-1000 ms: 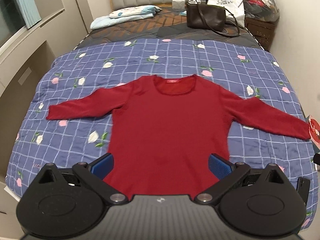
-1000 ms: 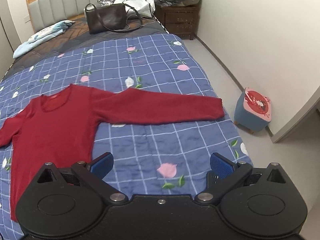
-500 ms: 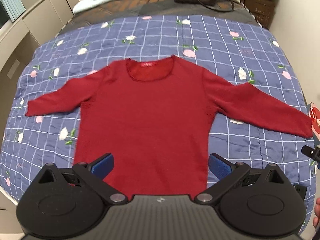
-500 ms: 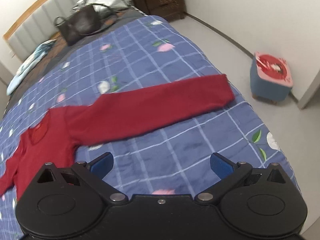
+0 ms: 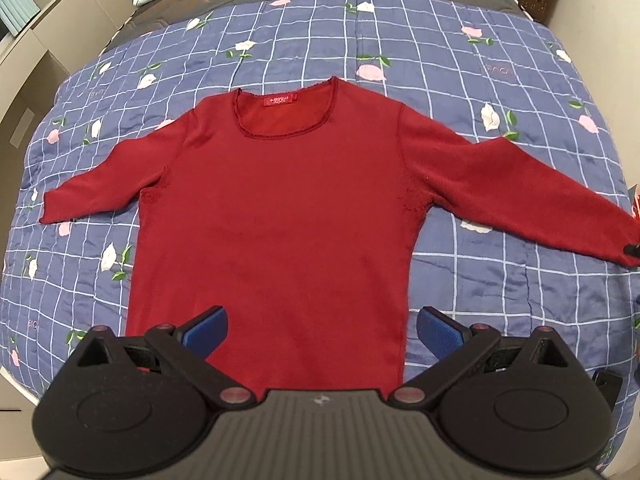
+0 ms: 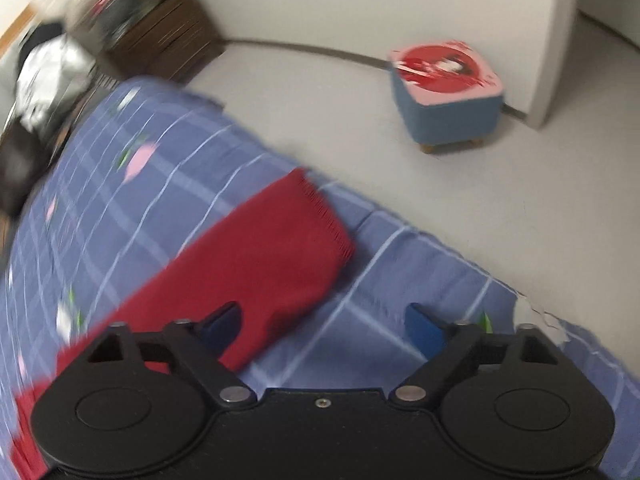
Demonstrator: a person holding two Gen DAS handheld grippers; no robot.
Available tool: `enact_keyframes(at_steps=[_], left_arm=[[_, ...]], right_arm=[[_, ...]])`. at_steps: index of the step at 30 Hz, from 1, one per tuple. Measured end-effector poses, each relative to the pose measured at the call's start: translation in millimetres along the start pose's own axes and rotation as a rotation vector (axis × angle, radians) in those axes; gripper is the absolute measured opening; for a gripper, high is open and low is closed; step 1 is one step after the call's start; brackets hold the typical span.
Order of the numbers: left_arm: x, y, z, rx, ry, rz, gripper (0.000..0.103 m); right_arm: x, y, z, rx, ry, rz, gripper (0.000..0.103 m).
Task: Fold small clothes
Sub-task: 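Move the right tool toward the sweater sleeve nearest it, then grasp the sleeve cuff with the right gripper and lift it, then fold the held sleeve across the sweater body and release it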
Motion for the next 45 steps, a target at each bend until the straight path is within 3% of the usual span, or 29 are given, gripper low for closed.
enact_keyframes(at_steps=[2,5,7,8,10,11,20,30,38,45], left_arm=[[-2.2,-0.8,-1.0,-0.008,0.006,0.001,0.103],[-8.3,-1.1,-0.2,-0.015,0.018,0.008,0.103],[-13.5,-0.7,2.1,-0.011,0.023,0.016,0.103],[-16.2,-0.3,3.4,-0.009,0.026,0.02,0.103],[-20.1,0.7,5.3,-0.005,0.031,0.025,0.103],[-22.0,1.4,6.7,-0.002,0.032,0.028,0.103],[-37.0,-0.3,16.5,0.028,0.023,0.081,0.103],[-69.3,1.4,46.1,0.116,0.022,0.135,0.103],[-133.0,-16.2,45.4,0.153,0.026,0.224,0.103],[-205.5,-36.6,26.3,0.159,0.01,0.255,0.103]], right_arm=[[1.8,6.9,-7.7,0.011,-0.003,-0.047,0.081],[-2.5,12.6,-13.6,0.025,0.001,-0.063,0.062],[-5.6,14.3,-16.3,0.02,0.002,-0.054,0.041],[-6.4,15.2,-18.8,0.017,-0.003,-0.055,0.035],[-5.4,17.7,-23.0,0.009,-0.015,-0.071,0.01],[-5.4,18.5,-22.1,0.008,-0.016,-0.078,0.007],[-45.3,14.5,40.3,0.084,0.115,0.116,0.004],[-142.8,-14.2,126.8,0.174,0.29,0.431,0.004],[-243.0,-90.7,180.0,0.177,0.416,0.653,0.004],[-330.3,-197.9,203.0,0.146,0.495,0.782,0.004]])
Point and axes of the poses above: each gripper's, at about its wrist camera, not at the fingertips, and z roughly against the way its jaws point, x to its right, y to its top, the point moved 5 cm from there along -z, roughly the way its jaws point, and after that the axes turned 12 degrees about -z, right-handed, at the moved point
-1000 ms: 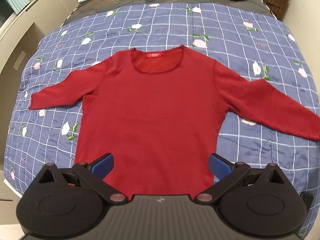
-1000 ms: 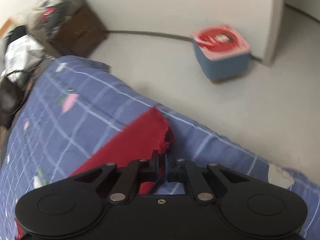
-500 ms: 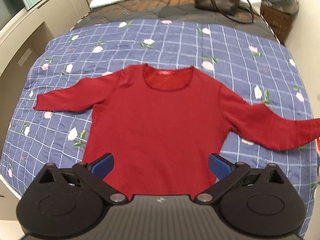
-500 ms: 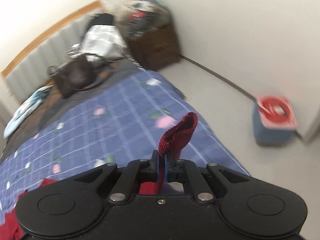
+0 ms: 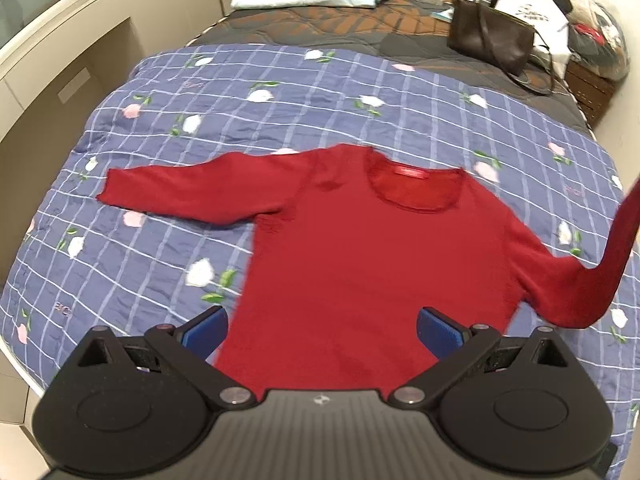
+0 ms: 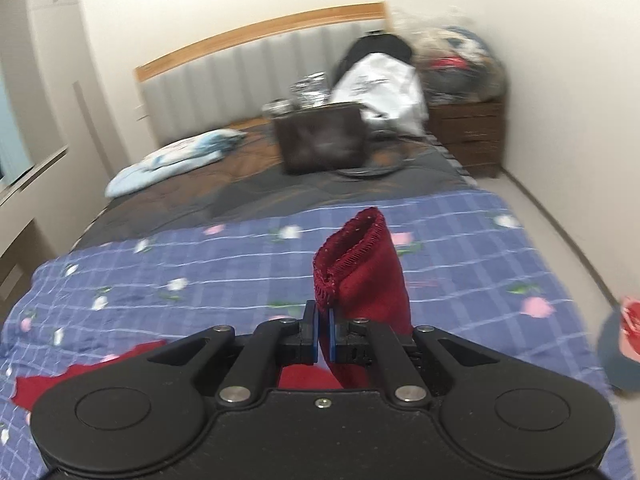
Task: Fold small clothes
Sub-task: 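Fold the held sleeve across the sweater body and release it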
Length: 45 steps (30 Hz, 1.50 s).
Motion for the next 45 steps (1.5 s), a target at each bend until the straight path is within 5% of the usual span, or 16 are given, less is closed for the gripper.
enact_keyframes(at_steps=[12,19,29,35,45], left_arm=[[-146.8,-27.0,-41.5,-0.084,0.081,0.115,0.103],[-203.1,-36.3,-58.1,-0.121,0.128,0.151,0.103],[-236.3,-35.5,-77.6,-0.131,0.13,0.167,0.103],[-242.3,-34.4,-84.2,-0.127,0.107,0.191,0.103],[-257.8,-32.0,-103.2,-0.116,0.067,0.278,0.103]], right_arm=[[-181.2,-112.8,-80.9,-0.173,0.092,0.154,0.004],[-211.2,-178.6,-126.8,-0.285,0.059,0.185,0.004],[-228.1,-239.3,-163.2,-0.412,0.034,0.26,0.006],[-229.3,-257.4,-169.9,-0.476,0.039,0.223,0.021],[-227.0,-258.0,-144.5,-0.547,0.107,0.105,0.079]])
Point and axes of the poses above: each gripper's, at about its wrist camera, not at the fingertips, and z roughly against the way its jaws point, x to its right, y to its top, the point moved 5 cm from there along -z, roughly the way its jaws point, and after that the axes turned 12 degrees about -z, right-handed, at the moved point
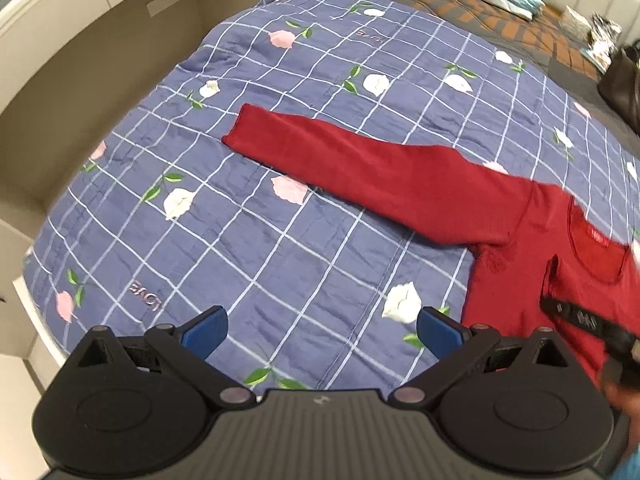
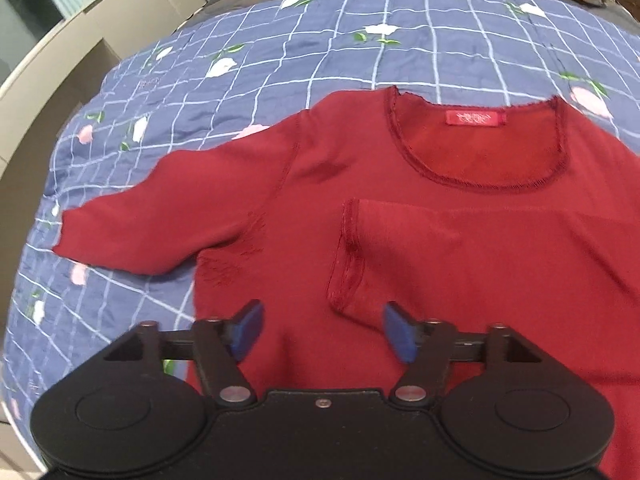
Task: Fold small clothes
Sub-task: 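Fold the held sleeve across the sweater body and release it, then grasp the other sleeve cuff with the left gripper and lift it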
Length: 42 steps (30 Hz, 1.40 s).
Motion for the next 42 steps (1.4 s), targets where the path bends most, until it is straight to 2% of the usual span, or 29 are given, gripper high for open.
enact_keyframes(at_steps=[3,5,13,22,25,27,29,34,35,40,42], left_arm=[[-6.5,9.8,-17.8,0.006,-0.032,0.054,0.103],[-12.9,19.2,-32.2,0.022,-0.048,0.09,0.103],[-65.9,73.0,-109.8,0.082,0.001,0.285,0.103],[-115.0,113.1,-181.8,0.1,0.077,0.405,0.101],[-136.6,116.0,-197.9,0.113,0.093,0.504,0.093],[-146.7,116.3,-205.7,0.12,0.082,0.558,0.083],[-153.1,116.6,-212.1,0.12,0.063,0.591,0.079],[-156.0,122.7,-220.1,0.142,0.022,0.605,0.076],[-156.2,123.7,-222.1,0.14,0.018,0.612,0.073],[-163.0,120.2,-234.3,0.1,0.013,0.695,0.045],[-165.7,118.8,-236.3,0.091,0.021,0.704,0.017]], right_arm=[[3.3,-9.3,19.7,-0.005,-0.002,-0.026,0.093],[5.7,-17.9,33.9,-0.012,-0.011,-0.025,0.098],[22.4,-55.9,72.7,-0.051,-0.1,-0.08,0.1],[25.5,-98.5,69.7,-0.136,-0.164,-0.125,0.1],[23.6,-112.1,69.8,-0.169,-0.173,-0.123,0.1],[24.1,-119.3,69.9,-0.187,-0.177,-0.135,0.1],[23.9,-123.3,69.3,-0.199,-0.18,-0.143,0.1],[20.4,-124.7,65.6,-0.207,-0.179,-0.148,0.1],[19.8,-123.8,64.2,-0.207,-0.179,-0.149,0.1],[21.8,-123.6,64.3,-0.202,-0.182,-0.168,0.1],[23.0,-124.1,65.5,-0.201,-0.184,-0.17,0.1]])
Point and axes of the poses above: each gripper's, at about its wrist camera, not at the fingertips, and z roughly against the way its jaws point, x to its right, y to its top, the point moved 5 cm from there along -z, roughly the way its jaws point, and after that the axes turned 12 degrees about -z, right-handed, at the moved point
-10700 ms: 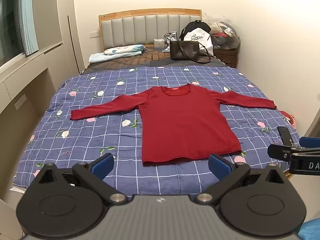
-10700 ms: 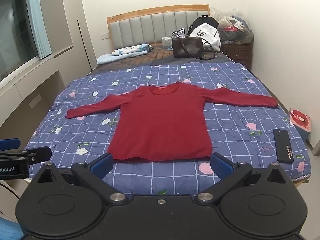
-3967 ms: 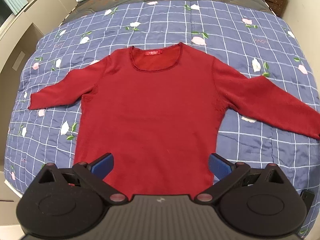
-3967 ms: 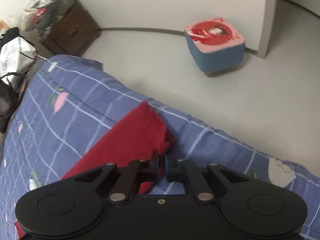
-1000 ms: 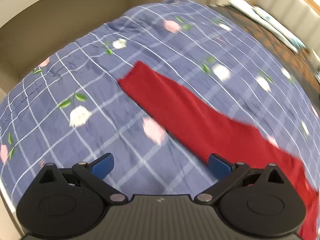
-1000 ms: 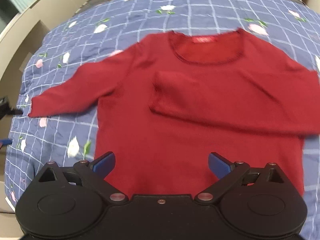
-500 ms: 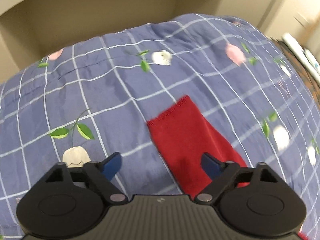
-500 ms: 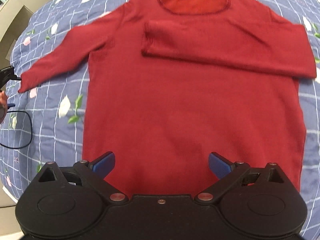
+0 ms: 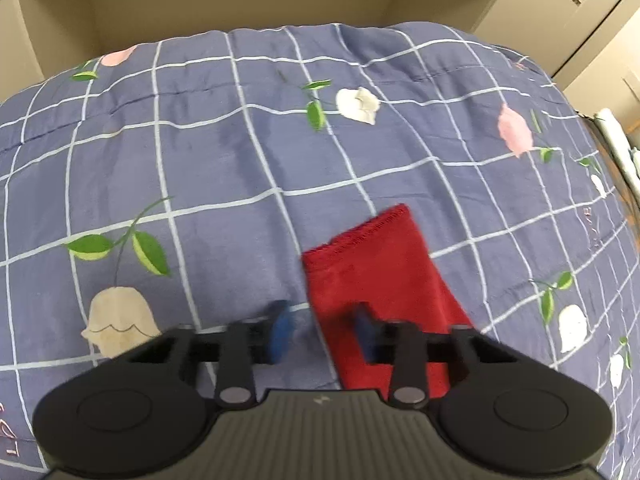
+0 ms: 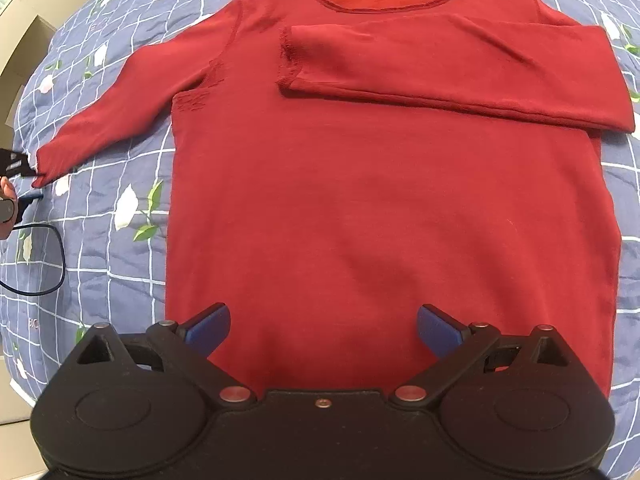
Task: Fold small clothes
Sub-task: 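Grasp the other sleeve cuff with the left gripper and lift it, then fold the held sleeve across the sweater body and open the left gripper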
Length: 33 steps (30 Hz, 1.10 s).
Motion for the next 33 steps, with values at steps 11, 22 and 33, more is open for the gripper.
enact_keyframes(at_steps=[11,22,33], left_arm=[[10.5,1.7,42.5,0.145,-0.144,-0.043,0.0],[77.9,-8.9,140.9,0.343,-0.253,-0.28,0.0],[187.5,-79.8,248.8,0.511,-0.452,-0.59,0.0]], right_arm=[[4.8,-1.4,6.6,0.015,0.022,-0.006,0.1],[33.0,-1.0,29.0,0.054,0.088,-0.081,0.1],[81.1,3.4,57.8,0.1,0.119,-0.11,0.1]])
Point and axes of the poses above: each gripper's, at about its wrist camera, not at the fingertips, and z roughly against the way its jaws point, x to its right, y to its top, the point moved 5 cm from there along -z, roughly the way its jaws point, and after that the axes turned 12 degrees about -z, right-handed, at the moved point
